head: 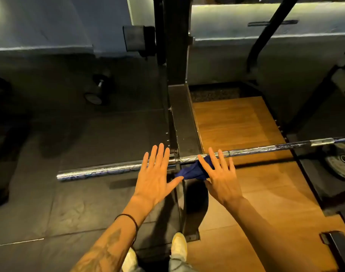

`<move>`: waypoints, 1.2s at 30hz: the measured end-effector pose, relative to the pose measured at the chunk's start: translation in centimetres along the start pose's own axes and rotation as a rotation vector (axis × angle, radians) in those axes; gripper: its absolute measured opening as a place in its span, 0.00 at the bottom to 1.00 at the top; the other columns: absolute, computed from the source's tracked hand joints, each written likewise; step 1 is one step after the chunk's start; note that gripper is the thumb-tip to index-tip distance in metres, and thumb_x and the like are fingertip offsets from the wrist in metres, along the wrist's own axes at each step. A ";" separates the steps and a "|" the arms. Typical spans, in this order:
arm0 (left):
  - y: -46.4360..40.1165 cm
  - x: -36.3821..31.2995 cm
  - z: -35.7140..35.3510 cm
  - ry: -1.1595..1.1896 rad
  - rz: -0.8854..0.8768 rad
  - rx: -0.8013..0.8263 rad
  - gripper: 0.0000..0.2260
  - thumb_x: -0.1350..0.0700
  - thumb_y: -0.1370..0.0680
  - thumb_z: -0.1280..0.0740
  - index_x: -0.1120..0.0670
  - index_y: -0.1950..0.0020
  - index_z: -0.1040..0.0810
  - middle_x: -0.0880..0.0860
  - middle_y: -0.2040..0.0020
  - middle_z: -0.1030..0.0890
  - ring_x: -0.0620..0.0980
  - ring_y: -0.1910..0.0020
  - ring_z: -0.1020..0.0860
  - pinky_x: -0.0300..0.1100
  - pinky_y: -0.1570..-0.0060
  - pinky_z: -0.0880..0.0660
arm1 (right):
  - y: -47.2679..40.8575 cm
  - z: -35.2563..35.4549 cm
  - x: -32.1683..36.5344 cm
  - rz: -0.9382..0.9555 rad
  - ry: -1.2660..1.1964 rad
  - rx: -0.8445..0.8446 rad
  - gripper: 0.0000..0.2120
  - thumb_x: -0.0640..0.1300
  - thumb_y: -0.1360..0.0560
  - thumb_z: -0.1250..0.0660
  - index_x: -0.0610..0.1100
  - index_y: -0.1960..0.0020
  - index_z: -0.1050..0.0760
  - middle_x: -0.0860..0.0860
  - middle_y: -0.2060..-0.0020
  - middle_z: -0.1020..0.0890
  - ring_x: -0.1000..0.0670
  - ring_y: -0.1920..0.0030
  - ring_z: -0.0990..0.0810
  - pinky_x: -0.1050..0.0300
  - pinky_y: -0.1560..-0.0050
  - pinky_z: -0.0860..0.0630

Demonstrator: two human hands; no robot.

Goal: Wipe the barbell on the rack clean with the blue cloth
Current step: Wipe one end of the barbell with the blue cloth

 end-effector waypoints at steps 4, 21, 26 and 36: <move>0.4 0.9 -0.6 -0.033 0.005 -0.036 0.43 0.26 0.23 0.58 0.54 0.19 0.58 0.56 0.19 0.59 0.56 0.20 0.60 0.56 0.22 0.53 | -0.6 0.1 0.1 0.011 0.026 0.027 0.51 0.46 0.42 0.14 0.48 0.23 0.32 0.38 0.23 0.34 0.30 0.26 0.34 0.28 0.35 0.30; 0.5 2.6 -1.5 -0.050 0.049 -0.037 0.42 0.26 0.24 0.61 0.54 0.20 0.62 0.55 0.20 0.62 0.56 0.21 0.64 0.54 0.22 0.58 | -2.6 -1.6 -1.4 0.012 -0.004 -0.006 0.09 0.50 0.20 0.31 0.50 0.44 0.15 0.43 0.26 0.28 0.34 0.25 0.33 0.34 0.27 0.35; 1.2 3.1 -1.1 -0.016 0.087 -0.077 0.40 0.27 0.23 0.60 0.53 0.20 0.60 0.55 0.19 0.60 0.55 0.20 0.61 0.54 0.21 0.56 | -1.8 -0.8 -0.6 -0.156 -0.402 -0.148 0.26 0.55 0.18 0.50 0.46 0.39 0.17 0.45 0.34 0.19 0.40 0.29 0.26 0.46 0.27 0.43; 5.7 9.0 0.7 -0.011 0.210 -0.115 0.39 0.29 0.21 0.59 0.55 0.19 0.55 0.56 0.19 0.55 0.56 0.20 0.56 0.55 0.22 0.50 | -3.3 3.8 5.7 -0.329 -1.093 -0.157 0.13 0.35 0.16 0.40 0.35 0.33 0.24 0.39 0.41 0.19 0.43 0.40 0.21 0.73 0.45 0.30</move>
Point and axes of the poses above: each hand's wrist, its own y-axis away from the middle knuckle, its own z-axis out of the back of the hand, x = y × z, the point moved 5 cm from there along -y, towards the middle knuckle
